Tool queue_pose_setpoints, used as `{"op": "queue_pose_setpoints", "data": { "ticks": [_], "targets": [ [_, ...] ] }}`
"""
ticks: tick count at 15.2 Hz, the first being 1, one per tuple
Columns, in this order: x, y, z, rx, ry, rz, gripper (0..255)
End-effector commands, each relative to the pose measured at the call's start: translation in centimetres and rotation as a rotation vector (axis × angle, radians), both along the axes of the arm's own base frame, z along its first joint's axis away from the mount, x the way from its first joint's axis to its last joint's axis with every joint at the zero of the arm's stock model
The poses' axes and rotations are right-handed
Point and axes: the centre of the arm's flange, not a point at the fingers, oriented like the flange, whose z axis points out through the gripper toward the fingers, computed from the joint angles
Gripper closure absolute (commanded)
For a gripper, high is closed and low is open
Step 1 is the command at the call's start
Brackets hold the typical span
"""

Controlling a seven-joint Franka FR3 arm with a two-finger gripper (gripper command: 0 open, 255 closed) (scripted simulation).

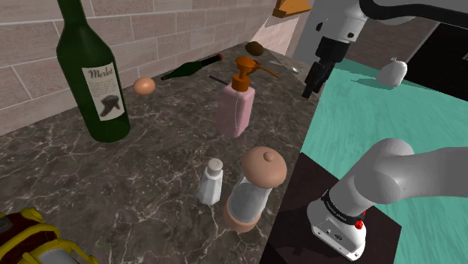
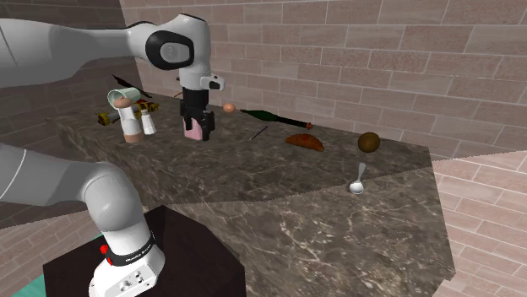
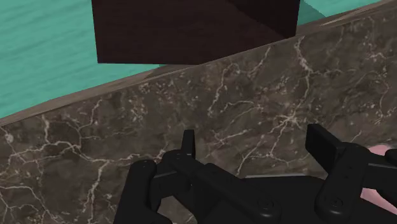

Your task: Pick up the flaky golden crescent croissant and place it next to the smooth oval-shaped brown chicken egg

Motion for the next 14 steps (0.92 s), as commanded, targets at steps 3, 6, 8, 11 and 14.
{"op": "queue_pose_setpoints", "data": {
  "ticks": [3,6,8,11,14],
  "targets": [
    [2.2,0.3,-0.7,0.0,-0.016,-0.07,0],
    [5.5,0.4,-1.6,0.0,-0.039,-0.174,0],
    [7.7,0.3,-2.2,0.0,-0.055,-0.243,0],
    [11.0,-0.2,-3.0,0.0,-0.079,-0.348,0],
    [14.2,-1.0,-3.8,0.001,-0.102,-0.452,0]
  ]
}}
